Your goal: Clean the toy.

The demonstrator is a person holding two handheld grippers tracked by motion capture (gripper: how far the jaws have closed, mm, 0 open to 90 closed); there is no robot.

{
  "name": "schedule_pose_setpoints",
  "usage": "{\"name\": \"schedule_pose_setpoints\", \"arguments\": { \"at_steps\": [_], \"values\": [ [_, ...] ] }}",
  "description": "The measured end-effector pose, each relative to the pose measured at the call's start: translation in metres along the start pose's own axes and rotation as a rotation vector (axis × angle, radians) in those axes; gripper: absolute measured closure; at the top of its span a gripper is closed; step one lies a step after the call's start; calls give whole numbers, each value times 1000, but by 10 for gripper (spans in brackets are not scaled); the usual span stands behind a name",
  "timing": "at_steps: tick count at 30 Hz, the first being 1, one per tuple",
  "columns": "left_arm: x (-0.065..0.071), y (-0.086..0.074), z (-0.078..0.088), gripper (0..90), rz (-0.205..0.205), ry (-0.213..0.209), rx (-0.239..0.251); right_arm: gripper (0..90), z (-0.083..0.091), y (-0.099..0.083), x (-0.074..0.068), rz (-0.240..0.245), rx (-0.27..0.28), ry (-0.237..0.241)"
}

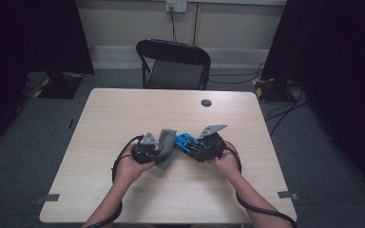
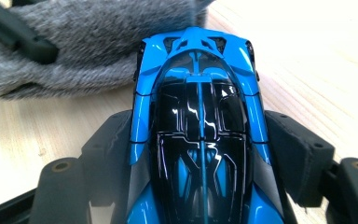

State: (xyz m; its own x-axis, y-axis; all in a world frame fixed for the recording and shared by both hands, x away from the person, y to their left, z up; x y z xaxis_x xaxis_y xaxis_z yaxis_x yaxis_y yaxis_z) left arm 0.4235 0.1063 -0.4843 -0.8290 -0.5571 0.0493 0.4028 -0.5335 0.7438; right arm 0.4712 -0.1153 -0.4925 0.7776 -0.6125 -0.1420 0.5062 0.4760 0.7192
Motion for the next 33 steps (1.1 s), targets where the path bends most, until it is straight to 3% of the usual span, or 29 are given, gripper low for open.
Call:
{"name": "schedule_pose_setpoints", "arguments": {
  "at_steps": [4, 7, 13, 15, 18, 25, 33],
  "values": [
    [6, -3, 6, 749, -4, -17, 3, 280, 1, 0, 4, -10, 9, -10],
    [2, -6, 15, 748, 12, 2, -6, 280, 4, 0, 7, -21, 17, -13],
    [-35, -10, 35, 748, 89, 153, -5, 280, 10, 2, 6, -30, 37, 3],
    [-46, -7, 37, 748, 115, 182, 2, 280, 11, 4, 2, -22, 45, 9],
    [-56, 2, 34, 748, 107, 205, 8, 280, 11, 7, -4, -6, 47, 22],
    [-60, 22, 13, 748, 69, 201, 5, 280, 10, 8, -13, 13, 42, 46],
    [-52, 24, -8, 747, 17, 135, -7, 280, 12, 9, -14, 21, 51, 49]
  ]
}}
Point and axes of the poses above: each handheld gripper's, and its own axes: z roughly backward along the jaws, y roughly out of its top, x roughly to its right, the point moved 4 cm from there along -z, roughly forward along the jaws, and after that the axes turned 6 degrees about -z, right-handed, at the moved point
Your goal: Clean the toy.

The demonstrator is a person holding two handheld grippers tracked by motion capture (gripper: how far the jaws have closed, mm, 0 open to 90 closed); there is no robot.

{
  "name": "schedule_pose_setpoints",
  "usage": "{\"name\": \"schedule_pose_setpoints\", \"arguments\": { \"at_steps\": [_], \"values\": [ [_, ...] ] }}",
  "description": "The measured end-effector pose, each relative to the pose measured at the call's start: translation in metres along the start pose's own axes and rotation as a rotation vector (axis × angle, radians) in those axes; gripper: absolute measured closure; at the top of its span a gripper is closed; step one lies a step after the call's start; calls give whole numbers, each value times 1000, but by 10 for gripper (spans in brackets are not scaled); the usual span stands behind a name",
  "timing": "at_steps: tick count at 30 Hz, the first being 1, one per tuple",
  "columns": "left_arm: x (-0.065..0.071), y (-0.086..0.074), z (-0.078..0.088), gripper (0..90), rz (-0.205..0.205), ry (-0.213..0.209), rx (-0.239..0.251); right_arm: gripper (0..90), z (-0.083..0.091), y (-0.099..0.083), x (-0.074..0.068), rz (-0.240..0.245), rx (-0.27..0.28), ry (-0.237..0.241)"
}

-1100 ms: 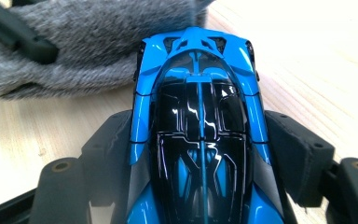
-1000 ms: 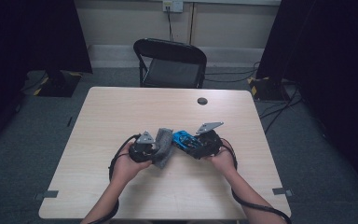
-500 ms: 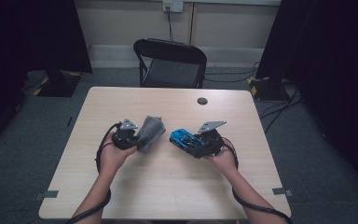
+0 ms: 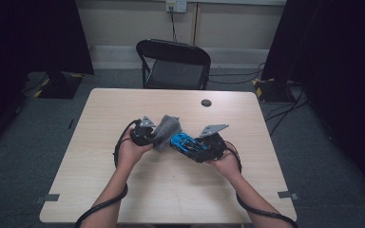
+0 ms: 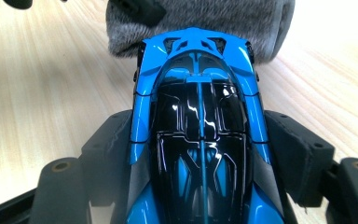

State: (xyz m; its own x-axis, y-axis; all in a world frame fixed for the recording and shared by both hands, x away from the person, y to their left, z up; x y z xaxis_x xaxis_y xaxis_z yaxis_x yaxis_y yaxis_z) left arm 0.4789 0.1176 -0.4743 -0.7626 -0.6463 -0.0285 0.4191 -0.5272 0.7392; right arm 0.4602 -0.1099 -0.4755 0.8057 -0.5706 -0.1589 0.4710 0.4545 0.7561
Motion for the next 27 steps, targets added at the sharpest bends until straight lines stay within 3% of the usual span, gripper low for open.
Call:
{"name": "schedule_pose_setpoints", "arguments": {
  "at_steps": [8, 12, 27],
  "values": [
    [14, -1, -3, 748, -39, -62, 6, 280, -2, -1, 3, -6, -10, -7],
    [15, -3, -2, 748, -62, -72, 6, 280, -3, -2, 4, -8, -13, -6],
    [28, -12, 9, 747, -87, -109, 7, 280, -4, -5, 12, -28, -13, -36]
  ]
}}
Point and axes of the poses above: each handheld gripper's, and its own axes: z roughly backward along the jaws, y roughly out of its top, x roughly to its right, the point moved 4 cm from there along -z, roughly forward along the jaws, and after that the axes turned 6 degrees about -z, right-handed, at the moved point
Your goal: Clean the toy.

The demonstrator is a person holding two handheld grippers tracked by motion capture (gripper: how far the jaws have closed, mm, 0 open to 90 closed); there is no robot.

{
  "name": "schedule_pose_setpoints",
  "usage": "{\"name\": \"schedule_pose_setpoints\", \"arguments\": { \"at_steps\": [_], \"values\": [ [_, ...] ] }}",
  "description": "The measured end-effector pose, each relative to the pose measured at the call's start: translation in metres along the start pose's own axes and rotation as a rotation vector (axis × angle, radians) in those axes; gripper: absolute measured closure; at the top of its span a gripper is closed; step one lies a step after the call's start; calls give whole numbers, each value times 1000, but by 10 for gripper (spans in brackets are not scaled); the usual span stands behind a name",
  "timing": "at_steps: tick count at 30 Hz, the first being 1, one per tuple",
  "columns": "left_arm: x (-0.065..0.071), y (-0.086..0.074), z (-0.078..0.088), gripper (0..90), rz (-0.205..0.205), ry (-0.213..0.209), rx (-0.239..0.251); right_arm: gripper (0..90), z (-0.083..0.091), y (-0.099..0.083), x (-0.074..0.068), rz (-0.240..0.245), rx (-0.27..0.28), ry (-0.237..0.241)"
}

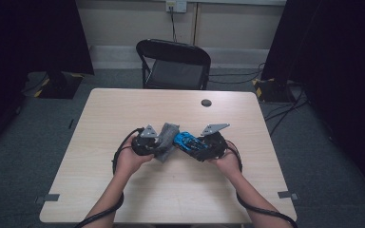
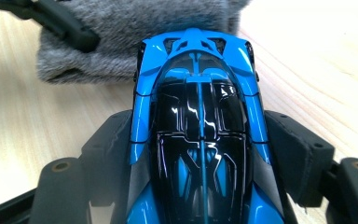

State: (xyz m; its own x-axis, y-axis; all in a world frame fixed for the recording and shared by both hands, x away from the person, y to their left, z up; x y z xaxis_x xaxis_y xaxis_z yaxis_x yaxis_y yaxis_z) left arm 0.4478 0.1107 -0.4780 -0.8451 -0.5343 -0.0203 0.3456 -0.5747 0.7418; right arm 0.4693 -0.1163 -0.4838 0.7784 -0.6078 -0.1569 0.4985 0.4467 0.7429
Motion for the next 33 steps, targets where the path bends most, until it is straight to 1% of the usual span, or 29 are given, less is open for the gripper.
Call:
{"name": "schedule_pose_setpoints", "arguments": {
  "at_steps": [3, 6, 8, 10, 12, 14, 15, 16, 17, 18, 19, 20, 23, 25, 28, 32, 33],
  "values": [
    [3, -1, 1, 747, 3, -11, 5, 280, 0, 0, 2, -5, 1, -4],
    [10, -5, 4, 747, 0, -30, 4, 280, 0, -1, 3, -8, 0, -8],
    [12, -8, 6, 746, -5, -32, -3, 280, -1, -1, 5, -13, 1, -16],
    [13, -11, 10, 747, -1, -34, -17, 280, 0, -2, 6, -19, 4, -17],
    [12, -15, 16, 746, -6, -17, -33, 280, 0, -2, 8, -24, 7, -15],
    [5, -19, 22, 746, 21, 13, -31, 280, 2, -2, 9, -30, 11, -11],
    [0, -21, 25, 746, 36, 34, -30, 280, 2, -1, 9, -30, 13, -9],
    [-5, -23, 28, 746, 41, 49, -34, 280, 3, -1, 8, -28, 15, -5],
    [-12, -23, 30, 746, 55, 73, -31, 280, 3, -1, 7, -26, 15, -1],
    [-15, -24, 31, 746, 58, 82, -32, 280, 4, 0, 5, -20, 17, 7],
    [-20, -23, 32, 746, 60, 91, -38, 280, 4, 0, 3, -17, 18, 9],
    [-23, -21, 32, 745, 58, 104, -34, 280, 4, 1, 1, -12, 19, 14],
    [-30, -10, 28, 743, 45, 119, -21, 280, 3, 4, -5, 0, 21, 29],
    [-33, -2, 24, 743, 34, 122, -23, 280, 2, 4, -10, 13, 17, 36],
    [-33, 12, 16, 742, 24, 112, 0, 280, 1, 5, -14, 22, 17, 46],
    [-28, 23, 4, 742, -6, 80, -4, 280, 1, 5, -16, 30, 17, 49],
    [-26, 24, 1, 742, -7, 73, -7, 279, 1, 5, -16, 30, 15, 50]
  ]
}}
Point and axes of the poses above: each handheld gripper's, and its own axes: z roughly backward along the jaws, y roughly out of its top, x roughly to its right, the point moved 4 cm from there along -z, roughly forward along the jaws, and after that the axes turned 6 degrees about -z, right-handed, at the moved point
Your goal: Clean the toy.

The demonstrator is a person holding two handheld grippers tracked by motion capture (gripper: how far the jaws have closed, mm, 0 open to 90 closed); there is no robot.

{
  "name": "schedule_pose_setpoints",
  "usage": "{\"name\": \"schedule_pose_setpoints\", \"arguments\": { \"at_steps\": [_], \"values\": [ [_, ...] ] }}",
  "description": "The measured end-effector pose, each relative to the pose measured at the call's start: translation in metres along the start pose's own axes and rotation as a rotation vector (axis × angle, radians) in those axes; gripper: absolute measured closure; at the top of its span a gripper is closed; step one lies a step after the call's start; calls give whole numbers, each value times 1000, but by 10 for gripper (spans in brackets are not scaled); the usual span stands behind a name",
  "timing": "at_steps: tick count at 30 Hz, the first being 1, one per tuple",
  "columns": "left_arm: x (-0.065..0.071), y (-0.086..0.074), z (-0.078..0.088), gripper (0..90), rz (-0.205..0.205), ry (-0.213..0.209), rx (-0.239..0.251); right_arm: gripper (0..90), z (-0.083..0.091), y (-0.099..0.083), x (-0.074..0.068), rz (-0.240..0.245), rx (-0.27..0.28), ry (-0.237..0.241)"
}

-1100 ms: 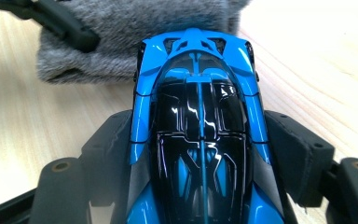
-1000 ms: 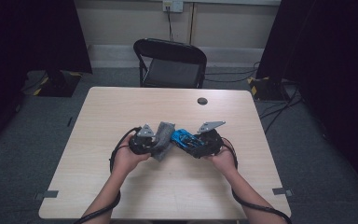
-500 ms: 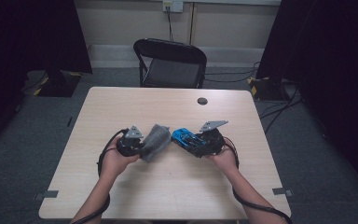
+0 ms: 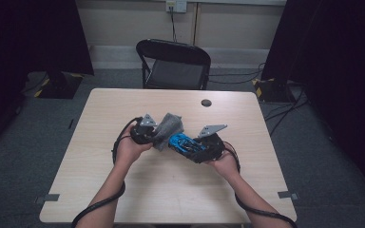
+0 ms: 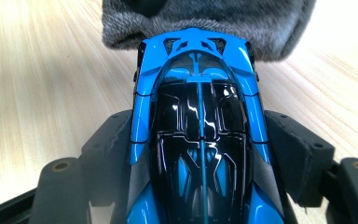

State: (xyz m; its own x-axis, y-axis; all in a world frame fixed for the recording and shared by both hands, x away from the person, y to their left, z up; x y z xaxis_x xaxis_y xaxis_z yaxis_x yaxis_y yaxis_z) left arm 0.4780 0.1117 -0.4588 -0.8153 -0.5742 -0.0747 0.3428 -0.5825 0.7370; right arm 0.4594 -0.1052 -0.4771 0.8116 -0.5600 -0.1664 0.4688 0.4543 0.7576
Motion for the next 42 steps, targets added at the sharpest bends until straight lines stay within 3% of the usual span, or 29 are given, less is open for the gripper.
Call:
{"name": "schedule_pose_setpoints", "arguments": {
  "at_steps": [8, 22, 39, 42],
  "values": [
    [5, -4, -5, 742, 2, -35, 4, 279, 0, -2, 5, -4, -7, -17],
    [15, -14, 8, 742, 1, -69, 24, 280, 1, -5, 14, -36, -2, -36],
    [32, -38, 21, 740, -4, -126, 35, 280, 2, -7, 25, -61, -5, -76],
    [25, -45, 25, 740, 12, -93, 21, 280, 4, -7, 27, -71, 1, -74]
  ]
}}
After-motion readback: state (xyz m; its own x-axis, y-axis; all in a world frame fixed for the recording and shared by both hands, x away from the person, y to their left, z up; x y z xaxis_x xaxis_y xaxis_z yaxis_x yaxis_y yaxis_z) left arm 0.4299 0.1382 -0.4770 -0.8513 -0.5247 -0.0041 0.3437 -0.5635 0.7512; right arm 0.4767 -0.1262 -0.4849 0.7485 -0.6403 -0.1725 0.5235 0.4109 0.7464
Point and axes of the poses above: each handheld gripper's, and its own axes: z roughly backward along the jaws, y roughly out of its top, x roughly to its right, the point moved 4 cm from there along -z, roughly forward along the jaws, and after that the axes turned 6 degrees about -z, right-handed, at the moved point
